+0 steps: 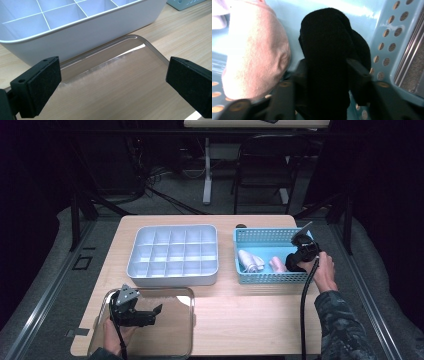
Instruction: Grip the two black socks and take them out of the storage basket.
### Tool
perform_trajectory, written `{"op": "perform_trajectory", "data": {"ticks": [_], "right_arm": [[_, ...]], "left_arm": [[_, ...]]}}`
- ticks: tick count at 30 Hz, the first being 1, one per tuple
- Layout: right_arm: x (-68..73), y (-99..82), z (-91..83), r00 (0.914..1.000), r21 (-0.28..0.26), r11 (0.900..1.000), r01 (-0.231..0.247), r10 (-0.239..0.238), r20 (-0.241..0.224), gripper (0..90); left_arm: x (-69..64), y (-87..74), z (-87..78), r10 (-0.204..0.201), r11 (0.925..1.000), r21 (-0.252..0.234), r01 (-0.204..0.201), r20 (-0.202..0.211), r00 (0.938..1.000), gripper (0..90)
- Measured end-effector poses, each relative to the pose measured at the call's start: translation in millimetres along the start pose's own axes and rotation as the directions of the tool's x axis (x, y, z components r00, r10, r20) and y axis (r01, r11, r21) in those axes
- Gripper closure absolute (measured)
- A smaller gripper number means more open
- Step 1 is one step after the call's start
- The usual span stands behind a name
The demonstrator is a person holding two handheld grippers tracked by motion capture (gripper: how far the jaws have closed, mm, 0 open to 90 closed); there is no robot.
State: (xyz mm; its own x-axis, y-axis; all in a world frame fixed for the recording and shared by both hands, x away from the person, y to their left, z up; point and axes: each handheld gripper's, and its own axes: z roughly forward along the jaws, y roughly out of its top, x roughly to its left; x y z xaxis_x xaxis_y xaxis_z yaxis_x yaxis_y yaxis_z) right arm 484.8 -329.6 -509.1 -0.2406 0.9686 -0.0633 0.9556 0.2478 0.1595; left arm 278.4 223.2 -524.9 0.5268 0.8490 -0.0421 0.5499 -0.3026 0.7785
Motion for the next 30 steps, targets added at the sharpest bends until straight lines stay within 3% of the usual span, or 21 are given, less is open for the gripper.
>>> {"op": "perform_trajectory", "data": {"ticks": [4,5,12,14,23,26,30], "right_arm": [[-5.1,-2.2,-8.1,0.9996,-0.023,0.9995,-0.021,0.020,-0.022,65.0],[-5.8,-3.4,-9.9,0.9988,-0.051,0.9978,-0.041,0.040,-0.028,65.2],[-8.6,-3.9,-23.5,0.9992,-0.091,0.9954,-0.030,0.028,-0.028,65.5],[-10.6,-1.8,-32.4,0.9992,-0.091,0.9959,-0.002,-0.002,-0.041,65.6],[-11.6,6.6,-54.2,0.9983,-0.128,0.9918,0.005,-0.012,-0.057,66.0],[-10.0,8.1,-59.4,0.9987,-0.141,0.9899,0.016,-0.022,-0.046,66.1],[-9.9,9.8,-68.8,0.9982,-0.168,0.9857,0.010,-0.020,-0.057,66.4]], "left_arm": [[-1.4,1.1,-0.3,0.010,0.9999,0.006,-0.010,-0.006,0.9999,0.2],[-2.0,1.8,-0.8,0.020,0.9998,0.006,-0.020,-0.011,0.9997,0.2],[-6.0,4.8,-0.5,0.035,0.9992,0.021,-0.035,-0.002,0.9994,0.2],[-6.9,5.3,-0.4,0.027,0.9995,0.016,-0.027,0.010,0.9996,0.2],[-9.6,11.6,1.5,0.036,0.9991,0.022,-0.037,0.024,0.9991,0.2],[-12.7,14.1,4.8,0.014,0.9996,0.025,-0.015,0.044,0.9990,0.2],[-16.6,16.9,8.2,0.032,0.9990,0.030,-0.034,0.049,0.9983,0.2]]}}
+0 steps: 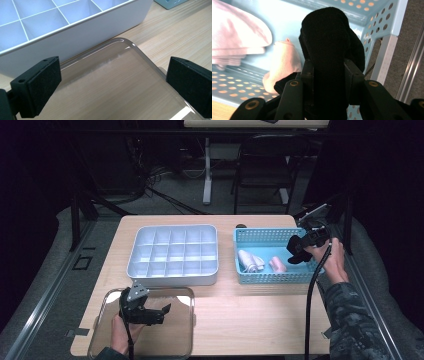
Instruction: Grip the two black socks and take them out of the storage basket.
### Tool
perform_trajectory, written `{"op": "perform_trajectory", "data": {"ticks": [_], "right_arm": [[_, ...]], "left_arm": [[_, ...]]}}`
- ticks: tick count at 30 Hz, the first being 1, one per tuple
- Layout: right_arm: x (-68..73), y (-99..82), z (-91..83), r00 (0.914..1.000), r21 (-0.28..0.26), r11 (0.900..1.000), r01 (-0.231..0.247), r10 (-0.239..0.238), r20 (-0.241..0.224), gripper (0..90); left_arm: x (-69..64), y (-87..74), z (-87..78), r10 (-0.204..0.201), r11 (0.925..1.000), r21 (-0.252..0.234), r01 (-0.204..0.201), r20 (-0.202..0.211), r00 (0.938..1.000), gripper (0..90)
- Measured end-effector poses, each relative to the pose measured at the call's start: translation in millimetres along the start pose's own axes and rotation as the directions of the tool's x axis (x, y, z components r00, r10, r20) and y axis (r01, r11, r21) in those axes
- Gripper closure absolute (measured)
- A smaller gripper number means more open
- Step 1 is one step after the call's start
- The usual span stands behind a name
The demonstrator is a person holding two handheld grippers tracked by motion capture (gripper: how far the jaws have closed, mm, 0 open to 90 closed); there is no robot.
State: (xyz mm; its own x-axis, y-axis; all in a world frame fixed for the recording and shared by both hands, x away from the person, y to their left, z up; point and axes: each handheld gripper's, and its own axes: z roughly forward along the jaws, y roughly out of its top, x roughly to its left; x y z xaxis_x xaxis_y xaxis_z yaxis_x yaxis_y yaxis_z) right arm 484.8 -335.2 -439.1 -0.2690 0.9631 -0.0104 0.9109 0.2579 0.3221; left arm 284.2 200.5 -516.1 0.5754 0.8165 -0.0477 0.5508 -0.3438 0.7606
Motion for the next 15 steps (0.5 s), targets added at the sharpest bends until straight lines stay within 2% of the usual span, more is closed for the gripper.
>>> {"op": "perform_trajectory", "data": {"ticks": [12,15], "right_arm": [[13.5,7.8,-20.3,0.9986,-0.026,0.9984,0.050,-0.050,-0.014,66.8],[17.1,8.7,-27.0,0.9982,-0.039,0.9974,0.060,-0.060,-0.002,66.8]], "left_arm": [[1.3,-3.8,2.7,-0.008,0.9999,0.006,0.008,-0.013,0.9999,0.2],[2.8,-5.8,3.4,-0.012,0.9999,0.011,0.012,-0.012,0.9999,0.2]]}}
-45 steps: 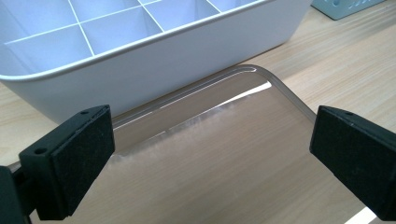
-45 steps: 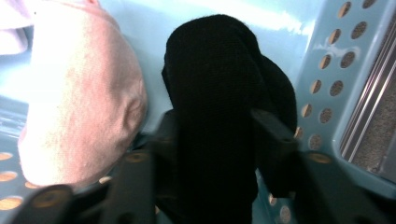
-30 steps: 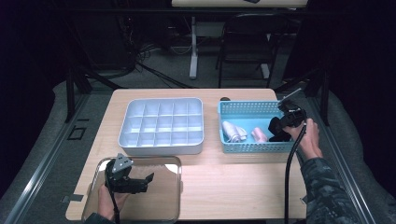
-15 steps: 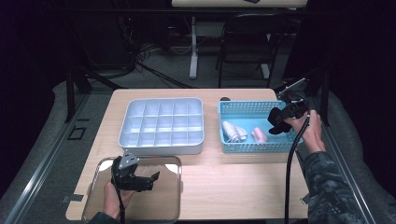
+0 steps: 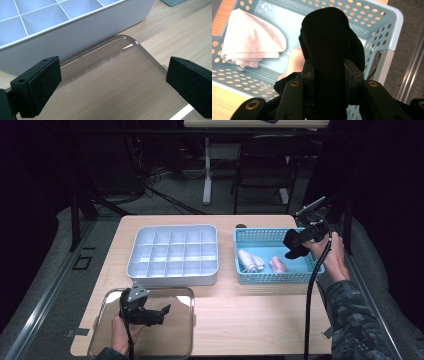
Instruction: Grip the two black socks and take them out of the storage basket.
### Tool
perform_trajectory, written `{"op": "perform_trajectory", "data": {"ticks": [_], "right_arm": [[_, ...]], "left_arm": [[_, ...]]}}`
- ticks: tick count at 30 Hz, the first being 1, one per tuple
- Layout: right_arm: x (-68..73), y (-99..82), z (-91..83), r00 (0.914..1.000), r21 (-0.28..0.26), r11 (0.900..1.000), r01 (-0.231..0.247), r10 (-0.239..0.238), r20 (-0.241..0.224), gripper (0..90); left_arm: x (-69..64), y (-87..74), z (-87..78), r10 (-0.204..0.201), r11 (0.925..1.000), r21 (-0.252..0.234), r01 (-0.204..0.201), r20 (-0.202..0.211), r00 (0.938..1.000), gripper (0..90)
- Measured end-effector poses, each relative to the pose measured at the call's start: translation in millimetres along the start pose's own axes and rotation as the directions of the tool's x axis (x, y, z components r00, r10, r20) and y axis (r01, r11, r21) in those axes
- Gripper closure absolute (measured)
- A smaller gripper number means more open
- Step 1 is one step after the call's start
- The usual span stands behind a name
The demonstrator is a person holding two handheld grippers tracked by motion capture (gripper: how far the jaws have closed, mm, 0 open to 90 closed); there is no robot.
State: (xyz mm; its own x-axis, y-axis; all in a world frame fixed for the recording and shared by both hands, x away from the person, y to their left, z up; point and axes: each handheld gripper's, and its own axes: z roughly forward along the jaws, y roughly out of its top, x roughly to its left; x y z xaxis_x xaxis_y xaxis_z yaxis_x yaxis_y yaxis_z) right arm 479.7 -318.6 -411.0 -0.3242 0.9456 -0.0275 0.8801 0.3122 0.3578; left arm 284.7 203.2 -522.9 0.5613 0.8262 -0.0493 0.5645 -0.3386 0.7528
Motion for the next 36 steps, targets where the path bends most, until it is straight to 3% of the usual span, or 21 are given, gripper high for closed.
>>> {"op": "perform_trajectory", "data": {"ticks": [14,28,31,36], "right_arm": [[16.9,-1.8,-24.8,0.9982,-0.042,0.9979,0.049,-0.050,-0.033,66.8],[59.0,-2.4,-44.7,0.9869,-0.079,0.9882,0.131,-0.138,-0.084,66.7],[69.7,-5.7,-46.9,0.9825,-0.095,0.9858,0.139,-0.149,-0.112,66.7],[87.0,-11.8,-49.5,0.9736,-0.096,0.9783,0.184,-0.194,-0.120,66.7]], "left_arm": [[-2.9,-0.7,-0.5,0.007,1.0000,-0.004,-0.007,0.003,1.0000,0.2],[-3.0,-1.3,-0.4,0.028,0.9996,0.000,-0.028,-0.019,0.9994,0.2],[-3.1,-1.1,-0.4,0.023,0.9997,-0.003,-0.023,-0.020,0.9995,0.2],[-4.9,-0.5,-0.1,0.030,0.9995,-0.005,-0.030,-0.021,0.9993,0.2]]}}
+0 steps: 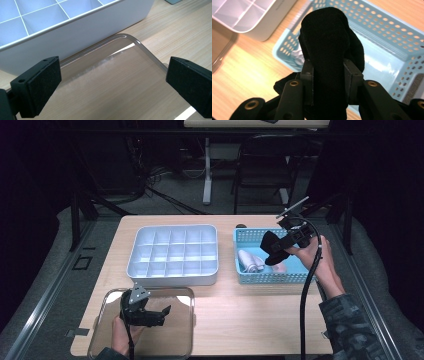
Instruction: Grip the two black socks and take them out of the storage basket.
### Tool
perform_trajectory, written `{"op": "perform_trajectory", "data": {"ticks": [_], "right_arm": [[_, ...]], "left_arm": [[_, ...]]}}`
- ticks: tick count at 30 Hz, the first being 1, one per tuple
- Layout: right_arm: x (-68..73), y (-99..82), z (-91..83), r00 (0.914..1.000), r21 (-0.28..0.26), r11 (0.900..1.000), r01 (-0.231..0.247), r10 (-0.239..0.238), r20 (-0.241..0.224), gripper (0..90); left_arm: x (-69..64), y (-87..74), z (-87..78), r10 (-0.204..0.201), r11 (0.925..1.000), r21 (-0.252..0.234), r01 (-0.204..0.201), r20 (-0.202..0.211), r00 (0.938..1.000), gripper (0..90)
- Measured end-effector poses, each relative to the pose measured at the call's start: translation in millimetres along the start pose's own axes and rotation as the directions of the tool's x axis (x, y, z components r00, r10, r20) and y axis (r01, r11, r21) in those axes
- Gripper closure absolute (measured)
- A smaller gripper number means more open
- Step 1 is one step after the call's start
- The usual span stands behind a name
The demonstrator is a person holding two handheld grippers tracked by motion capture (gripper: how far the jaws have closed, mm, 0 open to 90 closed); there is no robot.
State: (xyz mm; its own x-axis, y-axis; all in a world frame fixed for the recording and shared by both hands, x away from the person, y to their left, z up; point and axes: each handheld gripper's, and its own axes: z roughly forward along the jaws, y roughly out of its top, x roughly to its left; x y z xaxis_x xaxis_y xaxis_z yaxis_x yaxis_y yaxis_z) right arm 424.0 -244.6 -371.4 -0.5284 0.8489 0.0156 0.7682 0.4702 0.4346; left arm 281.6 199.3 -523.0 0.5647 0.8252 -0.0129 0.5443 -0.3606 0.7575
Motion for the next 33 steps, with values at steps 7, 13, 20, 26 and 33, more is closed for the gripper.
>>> {"op": "perform_trajectory", "data": {"ticks": [7,13,20,26,33], "right_arm": [[21.6,-6.5,-2.3,0.9984,-0.009,0.9989,0.045,-0.046,-0.033,66.7],[36.2,-13.2,-0.6,0.9966,-0.005,0.9983,0.058,-0.058,-0.058,66.6],[53.3,-22.6,5.0,0.9913,-0.016,0.9971,0.074,-0.076,-0.108,66.6],[73.8,-32.6,18.8,0.9848,-0.011,0.9934,0.114,-0.115,-0.131,66.6],[89.4,-40.7,34.6,0.9789,-0.005,0.9931,0.117,-0.117,-0.168,66.5]], "left_arm": [[2.2,0.6,1.3,-0.008,1.0000,-0.004,0.008,-0.007,0.9999,0.2],[2.6,1.1,1.1,-0.001,1.0000,-0.009,0.001,-0.009,1.0000,0.2],[0.7,1.6,-0.4,0.000,0.9999,-0.017,0.000,-0.004,1.0000,0.2],[-2.8,0.9,-1.5,0.004,0.9997,-0.022,-0.004,-0.004,1.0000,0.2],[-3.7,1.3,-0.9,0.009,0.9997,-0.024,-0.009,0.008,0.9999,0.2]]}}
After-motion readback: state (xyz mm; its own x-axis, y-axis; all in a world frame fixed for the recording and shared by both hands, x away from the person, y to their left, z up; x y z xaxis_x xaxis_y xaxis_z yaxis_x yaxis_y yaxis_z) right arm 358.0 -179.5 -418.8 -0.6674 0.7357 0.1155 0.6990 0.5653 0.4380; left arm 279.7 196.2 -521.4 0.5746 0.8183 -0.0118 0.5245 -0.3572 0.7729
